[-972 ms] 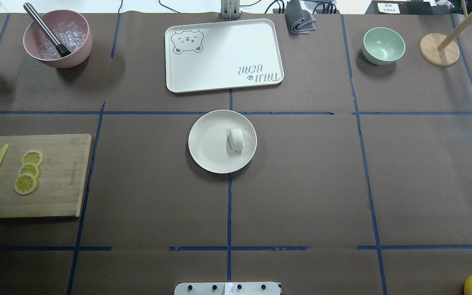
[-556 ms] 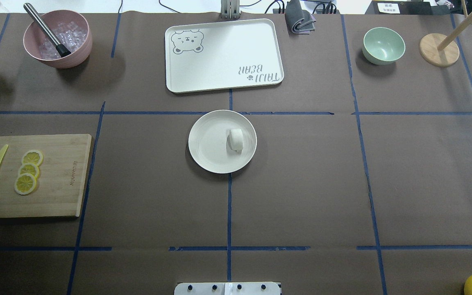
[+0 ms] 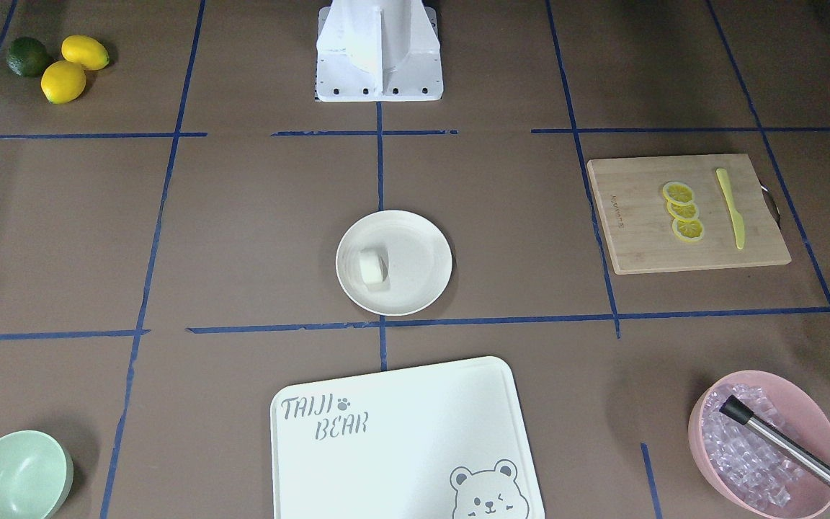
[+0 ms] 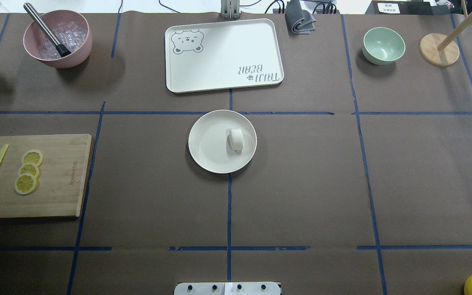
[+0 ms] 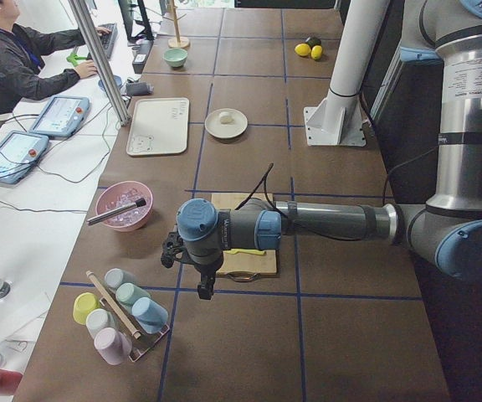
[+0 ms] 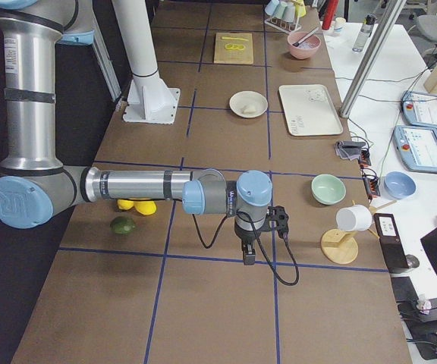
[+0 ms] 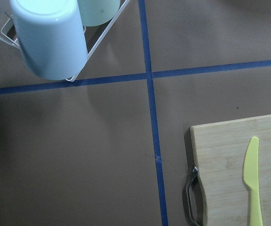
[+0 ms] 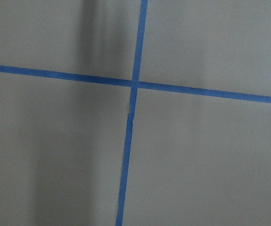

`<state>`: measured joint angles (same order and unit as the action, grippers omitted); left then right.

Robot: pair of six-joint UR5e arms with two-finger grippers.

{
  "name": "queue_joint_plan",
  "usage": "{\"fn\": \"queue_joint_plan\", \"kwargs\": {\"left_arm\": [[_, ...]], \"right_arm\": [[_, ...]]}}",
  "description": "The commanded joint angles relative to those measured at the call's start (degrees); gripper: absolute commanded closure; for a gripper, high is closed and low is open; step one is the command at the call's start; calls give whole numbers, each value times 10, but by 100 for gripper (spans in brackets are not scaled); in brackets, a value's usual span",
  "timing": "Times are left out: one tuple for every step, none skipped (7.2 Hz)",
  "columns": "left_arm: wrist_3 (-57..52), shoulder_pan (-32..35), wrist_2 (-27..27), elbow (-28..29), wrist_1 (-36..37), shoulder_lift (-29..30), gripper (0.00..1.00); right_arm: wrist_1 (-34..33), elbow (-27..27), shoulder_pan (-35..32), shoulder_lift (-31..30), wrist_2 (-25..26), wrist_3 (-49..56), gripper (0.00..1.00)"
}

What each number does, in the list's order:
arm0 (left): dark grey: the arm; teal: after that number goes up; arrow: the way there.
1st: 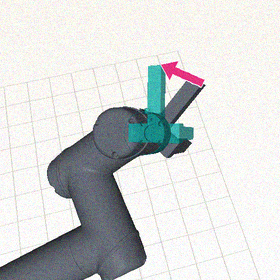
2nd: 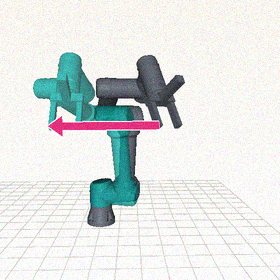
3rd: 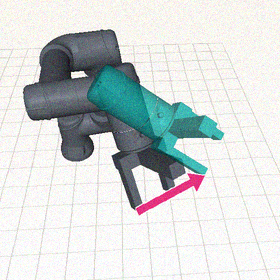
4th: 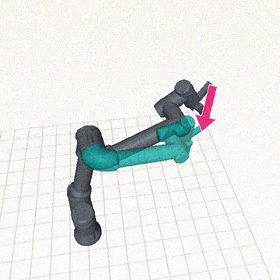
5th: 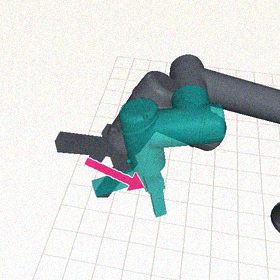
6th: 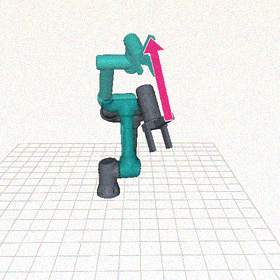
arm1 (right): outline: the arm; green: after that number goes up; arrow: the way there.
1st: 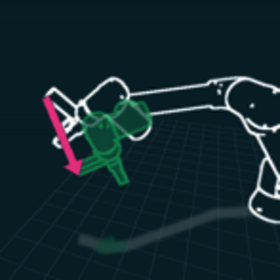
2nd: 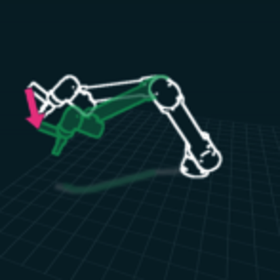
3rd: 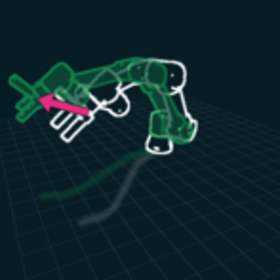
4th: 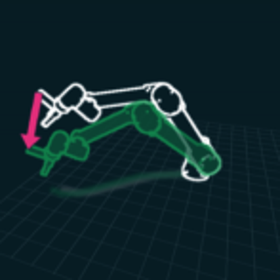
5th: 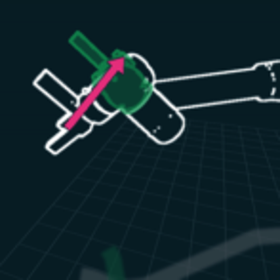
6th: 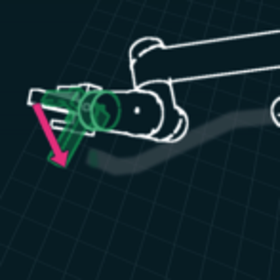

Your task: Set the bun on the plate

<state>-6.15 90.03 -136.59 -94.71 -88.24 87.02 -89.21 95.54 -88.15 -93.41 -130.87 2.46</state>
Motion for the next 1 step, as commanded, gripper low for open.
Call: {"fn": "queue_joint_plan", "kwargs": {"left_arm": [[0, 1, 0, 0, 0, -1, 0]], "right_arm": [[0, 2, 1, 0, 0, 0, 0]]}}
